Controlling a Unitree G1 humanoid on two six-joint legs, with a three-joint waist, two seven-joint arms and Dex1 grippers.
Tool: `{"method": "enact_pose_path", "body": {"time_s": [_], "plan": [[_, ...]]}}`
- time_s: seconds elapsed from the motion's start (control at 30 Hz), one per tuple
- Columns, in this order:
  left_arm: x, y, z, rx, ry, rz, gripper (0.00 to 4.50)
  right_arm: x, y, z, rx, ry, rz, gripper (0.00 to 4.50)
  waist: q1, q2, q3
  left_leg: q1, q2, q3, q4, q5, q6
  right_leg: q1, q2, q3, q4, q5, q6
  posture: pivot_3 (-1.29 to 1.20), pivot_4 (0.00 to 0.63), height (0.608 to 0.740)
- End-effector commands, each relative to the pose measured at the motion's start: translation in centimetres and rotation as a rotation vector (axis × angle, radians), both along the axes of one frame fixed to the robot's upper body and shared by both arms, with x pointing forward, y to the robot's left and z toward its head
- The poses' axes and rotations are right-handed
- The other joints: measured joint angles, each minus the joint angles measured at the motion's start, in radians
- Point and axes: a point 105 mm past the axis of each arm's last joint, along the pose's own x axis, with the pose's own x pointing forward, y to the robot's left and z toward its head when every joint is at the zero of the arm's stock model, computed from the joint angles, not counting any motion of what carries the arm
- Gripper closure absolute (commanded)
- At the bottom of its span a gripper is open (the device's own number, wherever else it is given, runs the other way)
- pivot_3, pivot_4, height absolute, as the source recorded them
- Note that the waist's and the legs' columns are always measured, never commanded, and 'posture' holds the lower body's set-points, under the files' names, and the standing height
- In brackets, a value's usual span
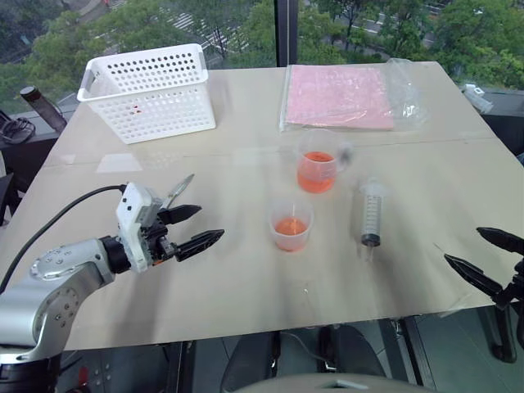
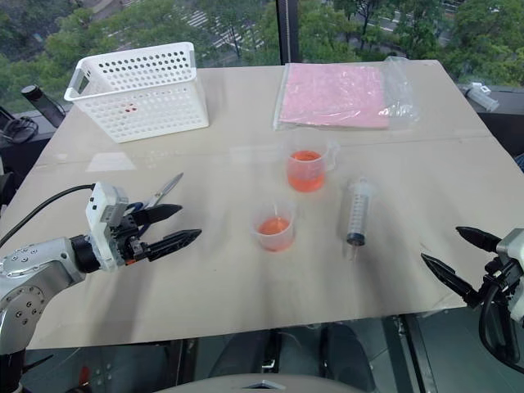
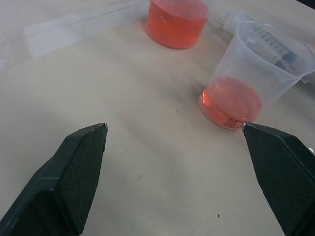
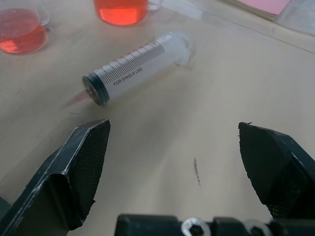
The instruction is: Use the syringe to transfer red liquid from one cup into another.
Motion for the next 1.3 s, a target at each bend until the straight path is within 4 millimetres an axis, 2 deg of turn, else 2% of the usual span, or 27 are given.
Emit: {"method": "enact_pose_path", "body": {"time_s": [0.03,0.13,0.37,0.43,0.63,0.73,0.83,1.17,1.3], "plan": [[0.2,-1.5,2.2,-0.033,-0.056,-0.061,0.02,1.0,0.7,1.5,-0.005,0.000,-0.036,0.00,0.000,0.000,0.000,0.000,0.000,0.000,0.000,0.000,0.000,0.000,0.000,0.000,0.000,0.000,0.000,0.00,0.150,0.740],[0.0,-3.6,5.1,-0.065,-0.134,-0.197,0.02,2.9,2.4,2.1,0.010,0.134,-0.077,0.00,-0.004,0.001,0.001,-0.001,0.000,0.000,0.001,0.000,0.000,0.000,0.000,0.000,0.000,0.000,0.000,0.00,0.150,0.740],[-1.2,-3.8,6.8,-0.077,-0.156,-0.322,0.02,5.1,4.2,2.3,0.070,0.395,-0.078,0.00,-0.006,0.000,0.001,-0.003,0.000,0.000,0.000,0.001,-0.002,-0.002,0.001,-0.001,-0.002,0.001,-0.002,0.00,0.150,0.740],[-1.7,-3.6,6.8,-0.049,-0.151,-0.361,0.02,6.0,4.4,1.7,0.085,0.500,-0.095,0.00,-0.007,0.000,0.001,-0.003,0.000,0.000,-0.001,0.002,-0.004,-0.001,0.002,-0.001,-0.004,0.001,-0.001,0.00,0.150,0.740],[-2.5,-2.9,5.7,0.019,-0.140,-0.423,0.02,10.3,7.0,1.1,0.266,0.667,-0.202,0.00,-0.010,0.000,0.001,-0.004,0.000,0.002,-0.001,0.002,-0.003,-0.001,0.001,-0.001,-0.007,0.001,-0.001,0.00,0.150,0.740],[-2.8,-3.1,5.2,0.020,-0.145,-0.425,0.02,12.5,7.7,1.0,0.280,0.690,-0.289,0.00,-0.017,-0.001,0.002,-0.005,0.000,0.002,-0.001,0.002,-0.003,-0.001,0.002,-0.001,-0.007,0.001,-0.001,0.00,0.150,0.740],[-3.1,-3.1,5.0,0.021,-0.155,-0.415,0.02,14.0,8.0,0.9,0.223,0.717,-0.359,0.00,-0.022,-0.001,0.002,-0.005,0.000,0.002,-0.001,0.002,-0.003,-0.001,0.002,-0.001,-0.007,0.001,-0.001,0.00,0.150,0.740],[-3.7,-2.8,5.0,0.009,-0.173,-0.401,0.02,16.1,10.9,1.0,0.154,0.794,-0.377,0.00,-0.027,0.000,0.002,-0.006,0.000,0.002,-0.001,0.001,-0.001,-0.002,0.002,-0.001,-0.007,0.001,-0.001,0.00,0.150,0.740],[-4.0,-2.7,5.0,0.007,-0.174,-0.403,0.02,16.4,11.2,1.0,0.136,0.814,-0.384,0.00,-0.028,0.000,0.002,-0.006,0.000,0.002,-0.002,0.001,-0.001,-0.003,0.001,-0.001,-0.008,0.001,-0.001,0.00,0.150,0.740]]}}
